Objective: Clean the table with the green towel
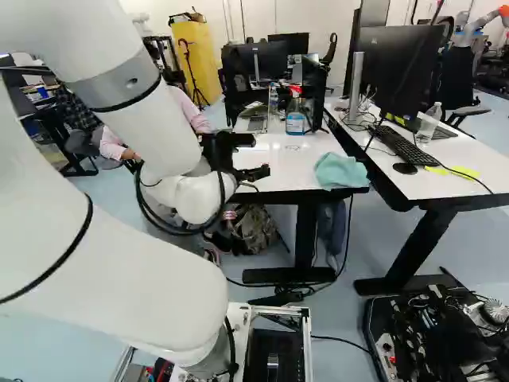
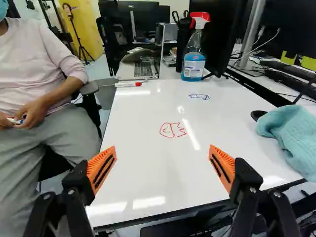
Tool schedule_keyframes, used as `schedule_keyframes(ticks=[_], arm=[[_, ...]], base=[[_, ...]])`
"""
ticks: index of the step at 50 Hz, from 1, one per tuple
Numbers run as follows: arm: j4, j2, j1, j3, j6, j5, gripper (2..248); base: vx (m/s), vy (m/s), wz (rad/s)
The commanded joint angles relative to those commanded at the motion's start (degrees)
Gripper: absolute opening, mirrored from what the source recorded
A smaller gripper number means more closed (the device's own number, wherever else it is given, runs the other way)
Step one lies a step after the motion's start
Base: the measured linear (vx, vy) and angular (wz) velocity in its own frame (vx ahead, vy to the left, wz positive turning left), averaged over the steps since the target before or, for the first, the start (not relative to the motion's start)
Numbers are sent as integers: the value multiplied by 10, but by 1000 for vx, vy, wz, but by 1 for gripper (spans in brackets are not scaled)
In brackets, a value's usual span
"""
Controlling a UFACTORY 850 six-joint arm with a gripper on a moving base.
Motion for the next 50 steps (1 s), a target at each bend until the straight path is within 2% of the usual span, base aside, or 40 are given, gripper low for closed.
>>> schedule_keyframes(ticks=[12, 37, 50], arm=[[0, -14, -26, -16, 0, 0, 247], [0, -9, -79, -47, 0, 0, 247], [0, -29, -106, -66, 0, 0, 247]], base=[[0, 0, 0], [0, 0, 0], [0, 0, 0]])
